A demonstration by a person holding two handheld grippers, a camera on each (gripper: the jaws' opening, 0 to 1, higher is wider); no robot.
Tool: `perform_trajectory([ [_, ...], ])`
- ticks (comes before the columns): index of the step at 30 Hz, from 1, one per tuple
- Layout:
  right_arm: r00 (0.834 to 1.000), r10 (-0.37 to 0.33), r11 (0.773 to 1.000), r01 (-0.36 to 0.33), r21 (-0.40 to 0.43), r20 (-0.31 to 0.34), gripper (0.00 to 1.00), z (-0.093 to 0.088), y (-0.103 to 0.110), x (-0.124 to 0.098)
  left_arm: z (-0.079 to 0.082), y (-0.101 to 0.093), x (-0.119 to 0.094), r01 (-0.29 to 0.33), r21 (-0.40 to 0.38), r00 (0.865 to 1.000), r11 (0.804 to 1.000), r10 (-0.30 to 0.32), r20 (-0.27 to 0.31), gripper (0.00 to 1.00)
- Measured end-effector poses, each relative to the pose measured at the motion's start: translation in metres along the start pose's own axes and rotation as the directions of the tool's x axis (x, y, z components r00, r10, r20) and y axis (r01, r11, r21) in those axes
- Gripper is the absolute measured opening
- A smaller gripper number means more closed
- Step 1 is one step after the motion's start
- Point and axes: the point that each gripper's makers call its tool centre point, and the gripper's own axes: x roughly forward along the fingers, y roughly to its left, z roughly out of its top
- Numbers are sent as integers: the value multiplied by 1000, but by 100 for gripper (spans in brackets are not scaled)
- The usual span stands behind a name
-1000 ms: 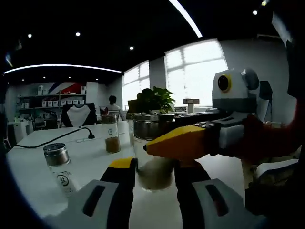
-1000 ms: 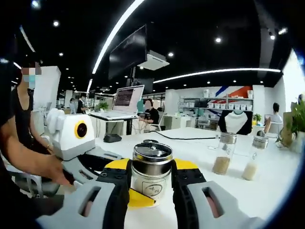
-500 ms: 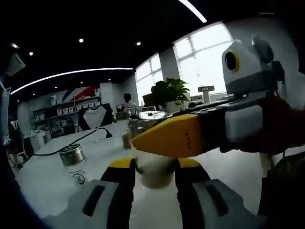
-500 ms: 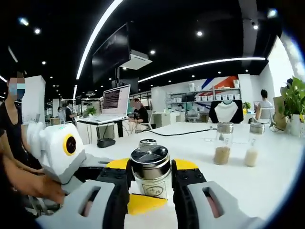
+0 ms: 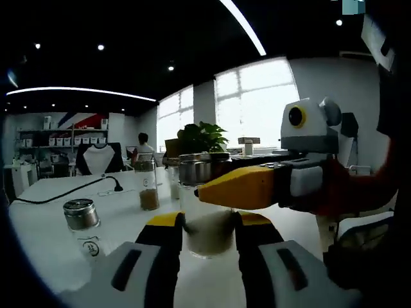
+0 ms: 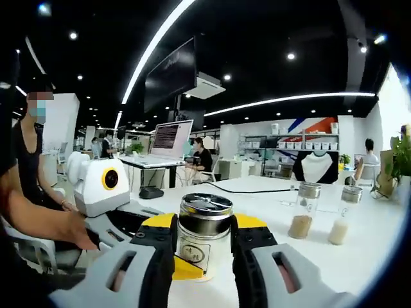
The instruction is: Rotate the seasoning bottle until the label or dispensing opening points toward the visible target arrow and the bottle remains upright within the marked orientation range
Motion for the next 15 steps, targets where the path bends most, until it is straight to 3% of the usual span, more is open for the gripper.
perform_trajectory([
  [4,994,-105,991,103,80,21,31,2,-8,-2,-2,2,5,-99,53,995,994,100,-15,35],
  [8,993,-119,991,119,52,-10,31,-4,-4,2,-11,6,5,-173,172,981,970,185,-58,37],
  [11,995,-95,995,95,38,-5,32,-5,-3,2,-9,5,1,-148,131,987,980,154,-40,36],
  [13,999,-29,998,28,47,17,32,0,2,2,-5,4,-4,-98,76,995,992,100,-18,36],
  [15,998,58,998,-58,-5,39,32,6,9,2,1,4,-8,-63,40,998,997,62,8,35],
])
